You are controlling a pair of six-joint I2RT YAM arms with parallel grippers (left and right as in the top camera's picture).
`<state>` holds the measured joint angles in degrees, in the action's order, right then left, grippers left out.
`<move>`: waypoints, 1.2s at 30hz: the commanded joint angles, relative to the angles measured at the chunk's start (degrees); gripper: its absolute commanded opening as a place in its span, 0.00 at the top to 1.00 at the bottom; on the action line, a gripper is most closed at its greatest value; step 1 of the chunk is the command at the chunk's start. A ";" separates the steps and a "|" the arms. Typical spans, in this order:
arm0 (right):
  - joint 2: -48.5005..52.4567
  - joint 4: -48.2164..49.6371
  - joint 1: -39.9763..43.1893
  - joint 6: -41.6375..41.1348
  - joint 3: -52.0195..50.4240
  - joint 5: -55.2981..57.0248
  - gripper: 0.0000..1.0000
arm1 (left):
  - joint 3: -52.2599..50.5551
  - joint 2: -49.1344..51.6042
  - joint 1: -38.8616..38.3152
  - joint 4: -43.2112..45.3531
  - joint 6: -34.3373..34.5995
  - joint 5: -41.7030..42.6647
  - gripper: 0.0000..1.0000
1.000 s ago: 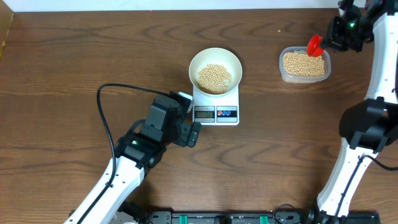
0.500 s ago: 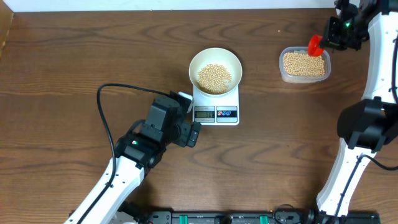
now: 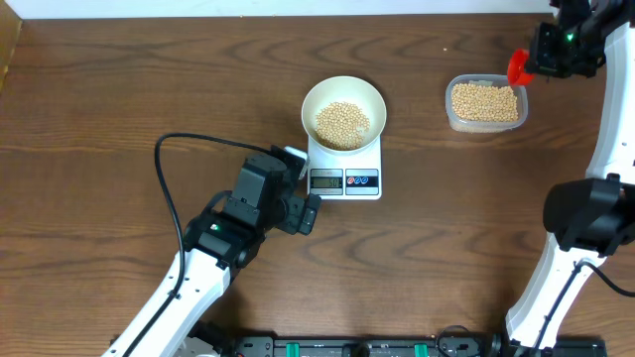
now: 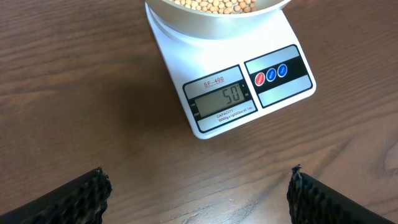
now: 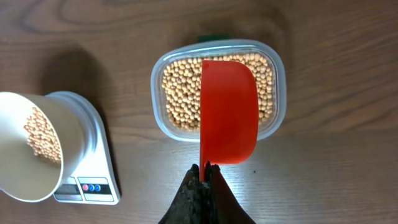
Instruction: Scoop item into bowl and weigh 50g on scale
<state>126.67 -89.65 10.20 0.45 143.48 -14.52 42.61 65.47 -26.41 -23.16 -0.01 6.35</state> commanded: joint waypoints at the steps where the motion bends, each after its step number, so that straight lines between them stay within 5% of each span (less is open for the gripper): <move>1: -1.75 -0.59 -0.17 1.60 0.07 0.07 0.98 | 0.37 -0.22 -0.07 -0.13 -0.17 0.55 0.07; 10: -7.10 -0.94 -0.20 2.03 -1.01 0.85 0.98 | 0.37 -0.22 -0.07 -0.13 -0.17 0.55 0.07; 15: -12.83 4.81 -0.83 2.38 -11.65 0.92 0.98 | 0.37 -0.22 -0.07 -0.13 -0.17 0.55 0.07; 21: -25.49 22.01 -0.28 0.22 -35.67 0.90 0.99 | 0.37 -0.22 -0.07 -0.13 -0.17 0.55 0.07; 26: -33.44 41.94 2.97 -10.10 -54.60 -1.99 0.99 | 0.37 -0.22 -0.07 -0.13 -0.17 0.55 0.07; 36: -32.00 75.82 4.81 -25.79 -76.98 -9.90 0.99 | 0.37 -0.22 -0.07 -0.13 -0.17 0.55 0.07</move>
<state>93.80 -17.52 15.25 -17.96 69.73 -21.91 42.61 65.47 -26.41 -23.16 -0.01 6.35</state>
